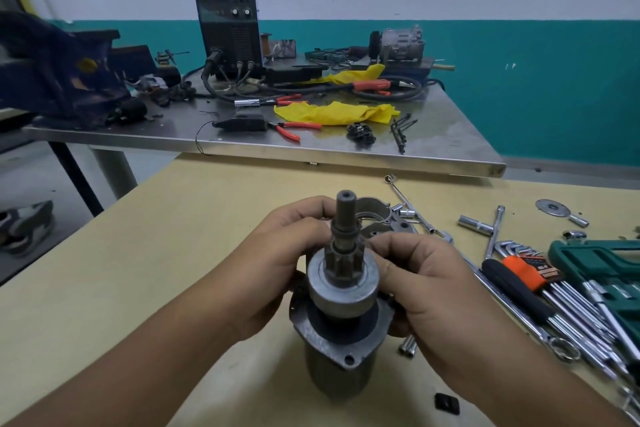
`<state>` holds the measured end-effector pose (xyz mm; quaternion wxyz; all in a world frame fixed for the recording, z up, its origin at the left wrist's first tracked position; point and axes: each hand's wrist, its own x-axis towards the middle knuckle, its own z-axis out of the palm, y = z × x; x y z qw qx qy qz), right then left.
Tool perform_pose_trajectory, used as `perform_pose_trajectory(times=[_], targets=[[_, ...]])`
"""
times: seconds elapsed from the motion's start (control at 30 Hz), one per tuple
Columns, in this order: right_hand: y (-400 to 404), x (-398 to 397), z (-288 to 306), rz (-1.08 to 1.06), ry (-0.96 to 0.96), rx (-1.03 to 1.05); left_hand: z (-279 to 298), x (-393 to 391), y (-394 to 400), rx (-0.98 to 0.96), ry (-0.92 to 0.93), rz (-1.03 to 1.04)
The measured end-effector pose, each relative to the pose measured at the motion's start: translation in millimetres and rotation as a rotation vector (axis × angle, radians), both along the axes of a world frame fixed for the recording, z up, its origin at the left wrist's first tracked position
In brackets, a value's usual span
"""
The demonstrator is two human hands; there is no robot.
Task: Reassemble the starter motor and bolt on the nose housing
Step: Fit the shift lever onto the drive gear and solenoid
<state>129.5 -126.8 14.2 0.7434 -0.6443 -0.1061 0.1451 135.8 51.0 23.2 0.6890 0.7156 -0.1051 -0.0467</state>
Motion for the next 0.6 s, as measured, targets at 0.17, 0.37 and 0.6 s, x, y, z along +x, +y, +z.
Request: perform_pose_trajectory(times=[0.17, 0.37, 0.6], targets=[[8, -8, -10, -0.376, -0.146, 0.11, 5, -13, 21, -0.052, 0.081, 0.102], [38, -24, -16, -0.486, -0.224, 0.167, 2, -18, 29, 0.012, 0.097, 0.227], [40, -19, -23, -0.647, -0.278, 0.239, -15, -22, 19, 0.036, -0.226, 0.162]])
